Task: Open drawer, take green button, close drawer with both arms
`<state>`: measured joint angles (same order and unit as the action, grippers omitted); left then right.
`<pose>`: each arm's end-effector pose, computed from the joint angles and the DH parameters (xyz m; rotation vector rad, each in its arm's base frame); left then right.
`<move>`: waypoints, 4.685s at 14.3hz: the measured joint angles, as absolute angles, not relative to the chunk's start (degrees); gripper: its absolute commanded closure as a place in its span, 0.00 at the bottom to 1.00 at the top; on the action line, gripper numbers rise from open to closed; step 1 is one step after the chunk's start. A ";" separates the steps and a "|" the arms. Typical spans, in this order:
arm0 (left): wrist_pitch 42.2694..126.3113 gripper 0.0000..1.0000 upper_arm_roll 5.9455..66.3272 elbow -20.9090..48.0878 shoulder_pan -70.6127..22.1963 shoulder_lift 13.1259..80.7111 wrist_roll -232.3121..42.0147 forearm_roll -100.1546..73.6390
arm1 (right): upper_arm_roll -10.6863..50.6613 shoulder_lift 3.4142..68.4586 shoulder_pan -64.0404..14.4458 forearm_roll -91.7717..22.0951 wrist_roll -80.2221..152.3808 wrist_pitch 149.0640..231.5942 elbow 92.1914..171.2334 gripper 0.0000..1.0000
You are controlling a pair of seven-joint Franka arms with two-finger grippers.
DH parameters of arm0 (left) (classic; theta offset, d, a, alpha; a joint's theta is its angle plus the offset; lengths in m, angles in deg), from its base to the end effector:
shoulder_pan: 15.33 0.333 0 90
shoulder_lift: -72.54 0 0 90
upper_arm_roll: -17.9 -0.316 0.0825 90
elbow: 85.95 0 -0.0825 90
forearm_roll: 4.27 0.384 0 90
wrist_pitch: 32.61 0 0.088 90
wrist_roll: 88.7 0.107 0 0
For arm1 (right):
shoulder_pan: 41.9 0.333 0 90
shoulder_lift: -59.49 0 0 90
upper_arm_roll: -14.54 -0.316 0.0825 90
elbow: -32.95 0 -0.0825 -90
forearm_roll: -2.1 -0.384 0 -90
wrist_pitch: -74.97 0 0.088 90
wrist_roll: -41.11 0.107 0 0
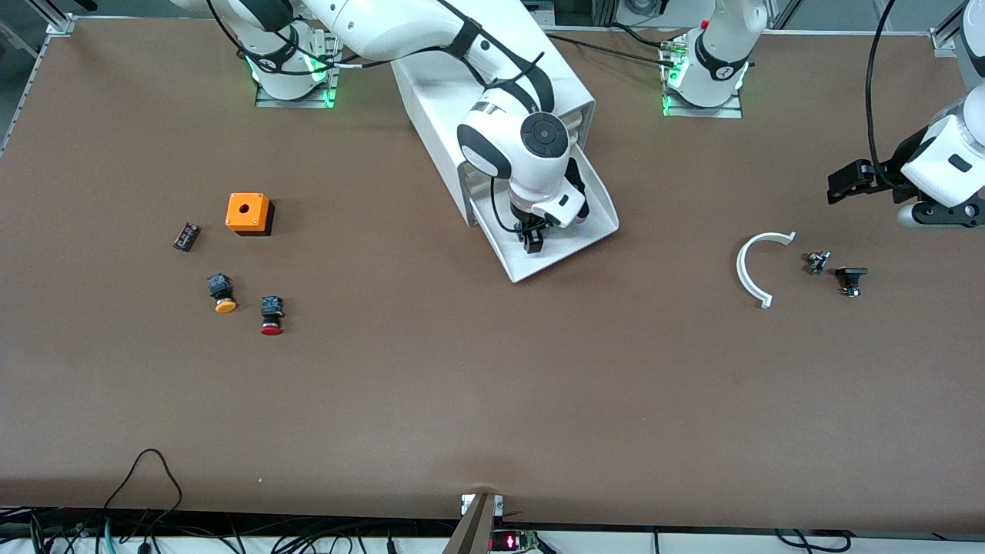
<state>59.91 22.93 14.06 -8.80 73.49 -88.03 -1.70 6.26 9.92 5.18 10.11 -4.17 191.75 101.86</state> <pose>0.5444 0.0186 0.5551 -3.0925 -0.0155 0.1781 0.4605 0.6000 0.2590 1.9774 2.4210 -0.0311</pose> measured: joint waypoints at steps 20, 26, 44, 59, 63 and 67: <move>74.78 0.00 23.71 17.55 -9.00 66.47 -88.99 -8.94 | 26.83 19.62 4.04 -7.42 8.92 192.27 100.31 0.80; 102.95 0.00 26.79 26.76 -20.15 52.40 -105.54 -15.68 | 38.46 20.90 1.41 -9.27 31.07 197.31 117.51 0.78; 107.96 0.00 41.35 34.66 -37.30 44.64 -141.08 -15.68 | 40.75 29.42 -2.67 -11.17 52.95 201.80 133.71 0.00; 82.29 0.00 30.60 26.17 -8.09 67.57 -101.86 -15.23 | 22.73 46.57 -37.89 -3.80 47.63 170.07 115.90 0.00; 69.91 0.00 26.40 19.96 -8.06 73.29 -97.15 -8.02 | 22.03 53.43 -44.39 -1.04 41.01 164.99 118.07 0.00; 67.66 0.00 26.32 19.30 -8.19 73.94 -97.14 -7.00 | 20.40 55.61 -44.34 2.72 41.10 163.35 120.58 0.00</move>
